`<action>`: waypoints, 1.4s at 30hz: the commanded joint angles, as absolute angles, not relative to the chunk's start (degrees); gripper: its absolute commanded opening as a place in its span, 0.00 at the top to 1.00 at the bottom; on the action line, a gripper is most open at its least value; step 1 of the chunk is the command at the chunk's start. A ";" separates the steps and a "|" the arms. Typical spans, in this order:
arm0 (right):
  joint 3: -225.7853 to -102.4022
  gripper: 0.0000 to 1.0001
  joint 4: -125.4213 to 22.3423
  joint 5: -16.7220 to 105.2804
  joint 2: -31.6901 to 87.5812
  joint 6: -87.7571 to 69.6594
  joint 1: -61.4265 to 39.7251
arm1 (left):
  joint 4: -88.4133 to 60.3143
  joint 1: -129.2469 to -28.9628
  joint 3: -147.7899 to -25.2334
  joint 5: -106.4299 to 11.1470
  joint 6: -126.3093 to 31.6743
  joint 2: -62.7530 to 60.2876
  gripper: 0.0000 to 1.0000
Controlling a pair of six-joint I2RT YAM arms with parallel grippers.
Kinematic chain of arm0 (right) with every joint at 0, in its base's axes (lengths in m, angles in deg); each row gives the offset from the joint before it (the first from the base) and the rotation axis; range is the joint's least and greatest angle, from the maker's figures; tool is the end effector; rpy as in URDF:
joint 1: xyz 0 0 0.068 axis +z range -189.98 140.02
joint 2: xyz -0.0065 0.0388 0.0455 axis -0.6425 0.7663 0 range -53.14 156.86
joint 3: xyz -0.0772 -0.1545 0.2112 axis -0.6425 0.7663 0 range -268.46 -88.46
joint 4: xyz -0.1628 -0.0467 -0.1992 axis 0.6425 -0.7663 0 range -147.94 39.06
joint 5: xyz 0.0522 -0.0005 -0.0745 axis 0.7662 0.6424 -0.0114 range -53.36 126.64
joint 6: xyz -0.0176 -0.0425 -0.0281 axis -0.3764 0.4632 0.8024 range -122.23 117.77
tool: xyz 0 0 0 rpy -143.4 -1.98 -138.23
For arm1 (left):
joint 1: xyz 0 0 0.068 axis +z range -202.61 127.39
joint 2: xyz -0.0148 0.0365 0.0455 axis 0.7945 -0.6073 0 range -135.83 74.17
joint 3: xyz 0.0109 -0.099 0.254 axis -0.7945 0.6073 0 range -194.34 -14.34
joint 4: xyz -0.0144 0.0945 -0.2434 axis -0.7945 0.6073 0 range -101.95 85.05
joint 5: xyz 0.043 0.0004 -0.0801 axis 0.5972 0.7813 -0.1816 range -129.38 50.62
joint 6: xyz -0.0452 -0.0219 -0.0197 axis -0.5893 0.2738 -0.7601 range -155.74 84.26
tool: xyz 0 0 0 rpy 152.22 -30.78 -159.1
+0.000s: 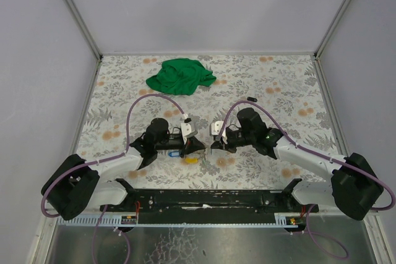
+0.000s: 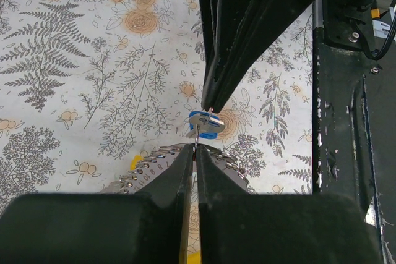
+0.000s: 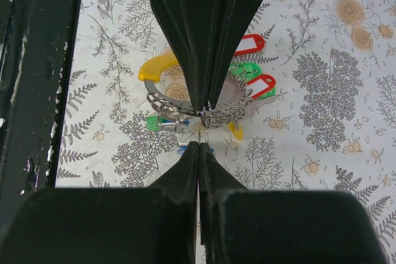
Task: Put the keys on the keyring
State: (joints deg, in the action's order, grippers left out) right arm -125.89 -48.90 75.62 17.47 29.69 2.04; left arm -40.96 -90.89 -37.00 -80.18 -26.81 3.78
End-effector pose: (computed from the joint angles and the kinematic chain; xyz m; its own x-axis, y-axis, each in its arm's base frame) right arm 0.1761 0.1888 0.2261 0.1606 -0.4085 -0.8985 -0.9843 0.0013 -0.1765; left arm 0.1710 -0.1646 0.1888 -0.1007 0.2291 -0.9682 0.9823 0.1775 -0.0602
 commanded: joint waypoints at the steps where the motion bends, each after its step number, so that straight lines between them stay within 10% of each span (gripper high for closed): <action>1: -127.29 1.00 -46.27 75.63 15.70 29.50 2.40 | -41.67 -91.28 -38.66 -81.28 -25.58 3.80 1.00; 42: -130.23 1.00 -48.72 75.67 18.66 29.73 2.47 | -40.74 -91.81 -39.10 -81.87 -25.23 3.74 1.00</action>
State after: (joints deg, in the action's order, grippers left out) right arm -126.94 -49.16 75.07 18.35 29.29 2.04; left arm -40.31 -91.22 -37.11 -80.44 -26.53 3.78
